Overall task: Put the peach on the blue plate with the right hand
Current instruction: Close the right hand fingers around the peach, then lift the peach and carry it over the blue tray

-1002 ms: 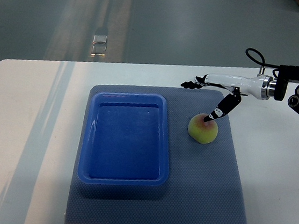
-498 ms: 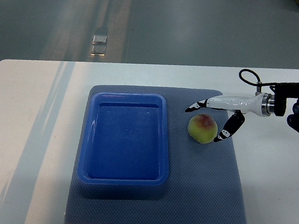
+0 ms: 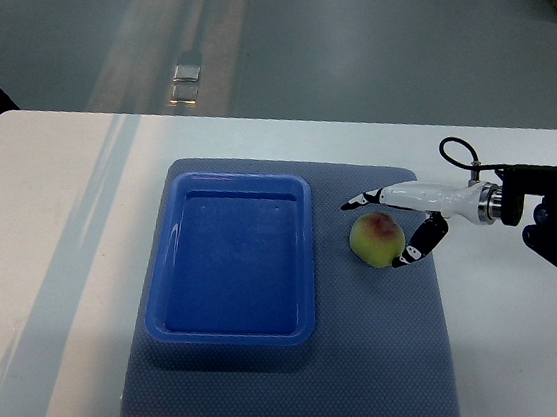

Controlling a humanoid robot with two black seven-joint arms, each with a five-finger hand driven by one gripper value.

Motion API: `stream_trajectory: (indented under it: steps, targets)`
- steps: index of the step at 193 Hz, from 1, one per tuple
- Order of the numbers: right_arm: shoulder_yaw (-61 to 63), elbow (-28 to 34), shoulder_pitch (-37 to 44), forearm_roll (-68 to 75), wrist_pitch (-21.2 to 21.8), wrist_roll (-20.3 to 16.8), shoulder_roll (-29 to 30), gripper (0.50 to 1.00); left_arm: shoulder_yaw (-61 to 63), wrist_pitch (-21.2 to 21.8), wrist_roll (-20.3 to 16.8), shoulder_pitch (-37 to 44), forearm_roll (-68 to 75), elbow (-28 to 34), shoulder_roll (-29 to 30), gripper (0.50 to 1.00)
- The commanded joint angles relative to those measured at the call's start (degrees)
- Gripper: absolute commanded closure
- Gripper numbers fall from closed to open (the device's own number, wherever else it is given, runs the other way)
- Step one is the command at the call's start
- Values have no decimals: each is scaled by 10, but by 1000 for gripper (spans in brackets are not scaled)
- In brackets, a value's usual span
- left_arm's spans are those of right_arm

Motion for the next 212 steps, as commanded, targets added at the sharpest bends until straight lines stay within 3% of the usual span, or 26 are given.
stream_trajectory:
  steps: [1, 44, 57, 67, 68, 72, 143, 179, 212]
  targets:
    - [0, -2, 0, -1, 0, 0, 0, 593, 0, 0, 0, 0, 0, 0, 0, 500]
    - [-3, -7, 0, -2, 0, 0, 1, 711, 0, 0, 0, 0, 0, 0, 0, 500]
    - [-14, -8, 2, -2, 0, 0, 0, 785, 0, 0, 0, 0, 0, 0, 0, 500]
    - [-14, -8, 2, -2, 0, 0, 0, 785, 0, 0, 0, 0, 0, 0, 0, 500]
    - [-15, -8, 2, -2, 0, 0, 0, 866, 0, 0, 0, 0, 0, 0, 0, 500]
    - [-15, -8, 3, -2, 0, 0, 0, 881, 0, 0, 0, 0, 0, 0, 0, 500]
    - [-4, -9, 56, 17, 3, 0, 28, 881, 0, -1, 0, 0, 0, -1, 0, 500]
    - [-4, -25, 87, 36, 2, 0, 108, 869, 0, 2, 0, 3, 0, 1, 0, 500]
    - [-7, -79, 102, 36, -1, 0, 197, 850, 0, 4, 0, 4, 0, 2, 0, 500]
